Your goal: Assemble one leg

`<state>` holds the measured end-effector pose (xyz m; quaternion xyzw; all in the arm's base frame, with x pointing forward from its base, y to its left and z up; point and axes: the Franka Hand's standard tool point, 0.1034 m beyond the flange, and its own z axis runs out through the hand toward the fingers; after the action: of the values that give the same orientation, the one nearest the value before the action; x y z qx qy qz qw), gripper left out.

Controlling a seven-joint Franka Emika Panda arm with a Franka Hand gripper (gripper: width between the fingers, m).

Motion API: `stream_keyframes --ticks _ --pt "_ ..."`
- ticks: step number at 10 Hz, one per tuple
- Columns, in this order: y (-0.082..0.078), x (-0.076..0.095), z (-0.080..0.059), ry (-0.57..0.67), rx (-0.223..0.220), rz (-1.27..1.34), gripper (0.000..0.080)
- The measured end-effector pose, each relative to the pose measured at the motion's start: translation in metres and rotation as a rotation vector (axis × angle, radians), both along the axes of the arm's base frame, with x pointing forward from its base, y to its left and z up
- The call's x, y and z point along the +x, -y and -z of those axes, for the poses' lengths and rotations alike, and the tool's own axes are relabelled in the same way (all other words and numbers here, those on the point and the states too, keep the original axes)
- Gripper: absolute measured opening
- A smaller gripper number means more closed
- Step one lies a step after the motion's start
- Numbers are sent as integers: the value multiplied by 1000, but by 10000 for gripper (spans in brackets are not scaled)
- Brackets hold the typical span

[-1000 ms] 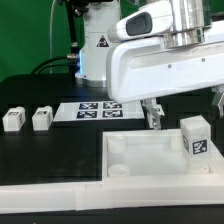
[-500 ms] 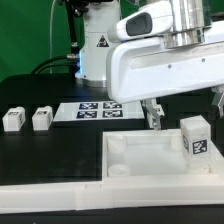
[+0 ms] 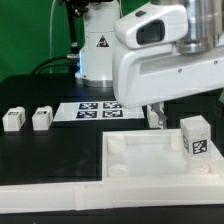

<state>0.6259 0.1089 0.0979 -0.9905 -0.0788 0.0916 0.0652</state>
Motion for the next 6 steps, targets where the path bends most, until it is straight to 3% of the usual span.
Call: stream_keyframes --ticks 1,5,6 --pt "-3 4 1 -66 2 -11 649" --pt "-3 16 7 -33 9 -6 649" --pt "-4 16 7 -33 9 -6 560"
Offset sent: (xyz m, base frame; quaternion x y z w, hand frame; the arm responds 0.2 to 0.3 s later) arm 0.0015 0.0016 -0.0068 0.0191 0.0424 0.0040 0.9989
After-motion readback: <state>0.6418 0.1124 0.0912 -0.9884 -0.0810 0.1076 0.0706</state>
